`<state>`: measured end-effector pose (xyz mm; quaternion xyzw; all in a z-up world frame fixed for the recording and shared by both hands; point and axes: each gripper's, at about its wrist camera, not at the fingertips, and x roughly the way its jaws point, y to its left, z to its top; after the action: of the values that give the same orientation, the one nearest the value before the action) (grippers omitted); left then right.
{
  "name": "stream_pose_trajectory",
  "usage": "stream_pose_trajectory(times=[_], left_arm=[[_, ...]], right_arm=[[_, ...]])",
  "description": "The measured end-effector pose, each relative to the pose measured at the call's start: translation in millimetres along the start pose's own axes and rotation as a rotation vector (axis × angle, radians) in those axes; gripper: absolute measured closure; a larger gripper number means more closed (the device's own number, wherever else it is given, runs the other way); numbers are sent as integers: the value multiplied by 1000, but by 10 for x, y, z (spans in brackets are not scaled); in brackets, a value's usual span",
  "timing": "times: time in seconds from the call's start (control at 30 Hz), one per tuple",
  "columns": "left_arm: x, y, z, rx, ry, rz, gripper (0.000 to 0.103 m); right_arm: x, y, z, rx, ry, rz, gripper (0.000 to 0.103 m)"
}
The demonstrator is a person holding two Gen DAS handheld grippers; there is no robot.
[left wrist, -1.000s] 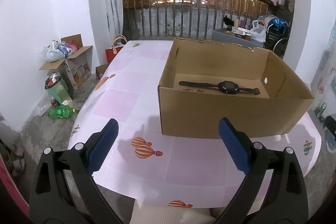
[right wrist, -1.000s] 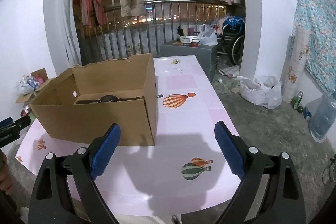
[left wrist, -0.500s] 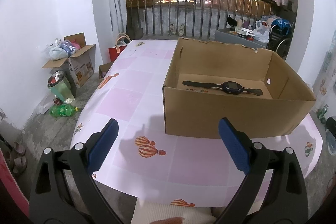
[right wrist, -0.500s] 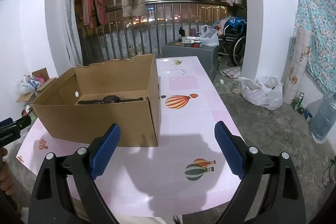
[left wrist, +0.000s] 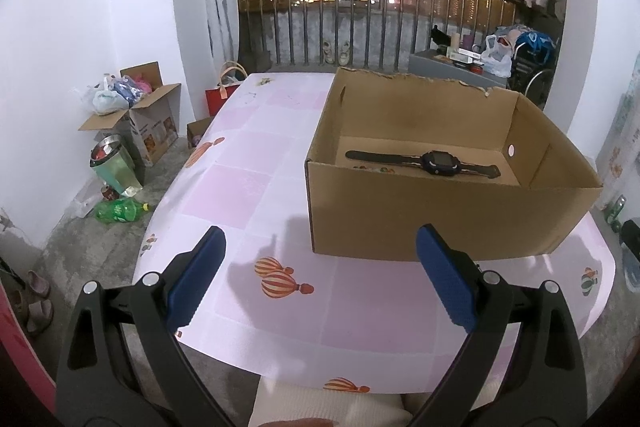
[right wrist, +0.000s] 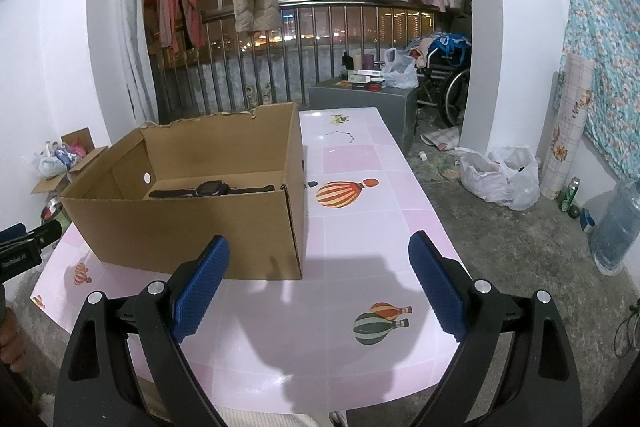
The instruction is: Organize jewelry
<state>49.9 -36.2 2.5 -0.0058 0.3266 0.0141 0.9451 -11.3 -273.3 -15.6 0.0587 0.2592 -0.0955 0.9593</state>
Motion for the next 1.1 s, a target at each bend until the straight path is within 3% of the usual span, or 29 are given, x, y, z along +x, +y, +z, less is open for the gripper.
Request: stream_pose_trajectory(times=[1.1], left_arm=[[-9, -26, -29, 14, 20, -27, 11]], right_arm=[[10, 63, 19, -6, 2, 6, 14]])
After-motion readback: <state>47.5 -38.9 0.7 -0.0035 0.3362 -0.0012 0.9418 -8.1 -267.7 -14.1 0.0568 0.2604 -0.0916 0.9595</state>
